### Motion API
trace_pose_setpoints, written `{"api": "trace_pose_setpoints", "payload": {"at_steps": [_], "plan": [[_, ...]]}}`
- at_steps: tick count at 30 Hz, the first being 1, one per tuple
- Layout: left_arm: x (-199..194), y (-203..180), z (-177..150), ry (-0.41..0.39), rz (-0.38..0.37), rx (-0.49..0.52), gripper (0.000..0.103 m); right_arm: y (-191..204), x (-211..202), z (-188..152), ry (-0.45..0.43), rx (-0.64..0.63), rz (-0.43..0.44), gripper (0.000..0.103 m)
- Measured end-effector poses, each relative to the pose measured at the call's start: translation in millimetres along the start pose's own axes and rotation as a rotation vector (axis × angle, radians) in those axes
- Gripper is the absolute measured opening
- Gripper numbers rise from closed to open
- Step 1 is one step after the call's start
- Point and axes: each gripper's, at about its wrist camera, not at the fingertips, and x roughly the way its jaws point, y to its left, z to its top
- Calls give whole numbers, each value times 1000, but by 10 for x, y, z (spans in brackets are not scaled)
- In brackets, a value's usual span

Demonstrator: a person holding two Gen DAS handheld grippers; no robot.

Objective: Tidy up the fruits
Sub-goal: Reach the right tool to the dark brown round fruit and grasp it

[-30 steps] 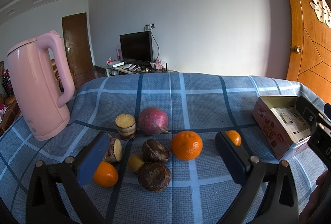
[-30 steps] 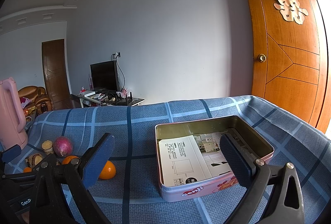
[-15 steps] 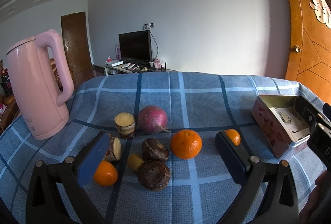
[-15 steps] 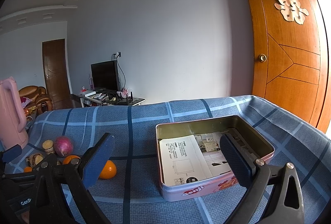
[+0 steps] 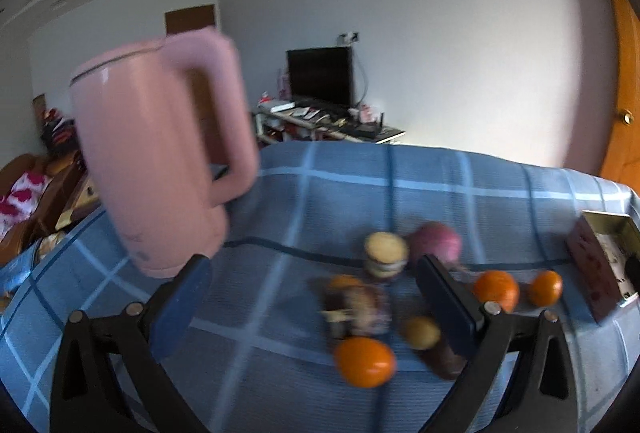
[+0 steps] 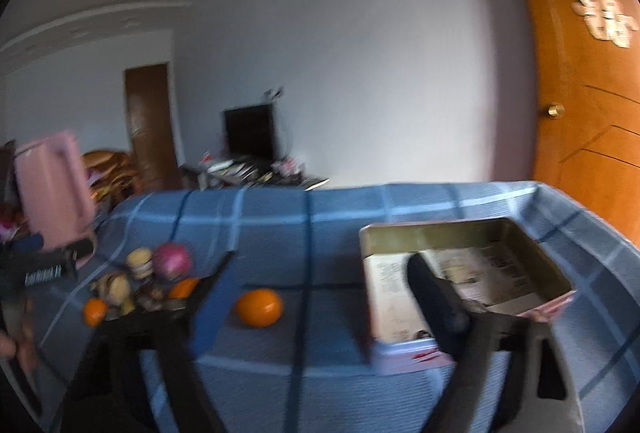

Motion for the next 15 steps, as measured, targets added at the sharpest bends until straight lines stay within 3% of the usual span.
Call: {"api": "trace_pose_setpoints", "payload": {"at_steps": [1, 5, 9, 12, 15], "plan": [[34, 87, 4, 13, 8, -17, 102, 41, 45, -14, 33, -6, 32, 65], [107, 319, 16, 58, -31, -75, 95, 230, 230, -80, 175, 18, 217, 64], [141, 350, 5, 96, -69, -86, 95, 554, 338, -146, 260, -9, 329, 64], [161, 328, -17, 128, -104, -67, 95, 911, 465, -216, 327, -71, 387, 64], [171, 333, -30, 150, -111, -68, 94, 1225, 569, -252, 372, -153, 369, 65]]}}
